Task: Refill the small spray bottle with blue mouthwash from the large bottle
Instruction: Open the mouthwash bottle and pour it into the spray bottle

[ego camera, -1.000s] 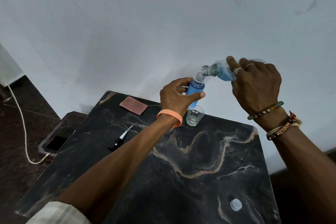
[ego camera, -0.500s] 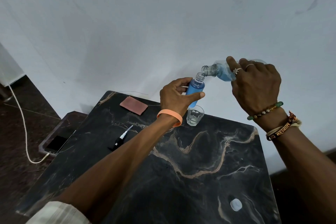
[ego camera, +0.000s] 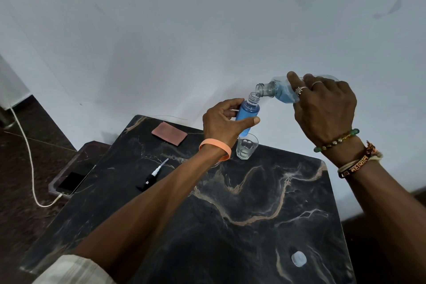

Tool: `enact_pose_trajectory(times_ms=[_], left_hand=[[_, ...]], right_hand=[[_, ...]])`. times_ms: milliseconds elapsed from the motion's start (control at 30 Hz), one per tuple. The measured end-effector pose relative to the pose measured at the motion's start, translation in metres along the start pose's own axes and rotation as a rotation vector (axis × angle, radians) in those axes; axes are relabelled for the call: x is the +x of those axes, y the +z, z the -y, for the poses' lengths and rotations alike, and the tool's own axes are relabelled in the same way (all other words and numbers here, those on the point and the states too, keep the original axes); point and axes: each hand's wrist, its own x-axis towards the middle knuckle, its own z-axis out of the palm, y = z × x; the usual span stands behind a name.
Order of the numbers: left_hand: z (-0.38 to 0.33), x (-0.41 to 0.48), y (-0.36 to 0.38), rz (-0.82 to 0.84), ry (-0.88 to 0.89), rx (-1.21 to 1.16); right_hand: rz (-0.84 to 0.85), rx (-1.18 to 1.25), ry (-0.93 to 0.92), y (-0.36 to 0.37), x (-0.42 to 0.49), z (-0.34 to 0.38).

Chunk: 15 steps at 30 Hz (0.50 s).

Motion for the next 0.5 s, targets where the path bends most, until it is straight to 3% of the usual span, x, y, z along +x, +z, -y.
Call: enact_pose_trajectory(times_ms=[500], left_hand=[[-0.0010, 0.0002, -0.0018, -0.006, -0.004, -0.002]], right_hand=[[-0.015, 0.015, -0.008, 0.0007, -0.0001, 0.0020]])
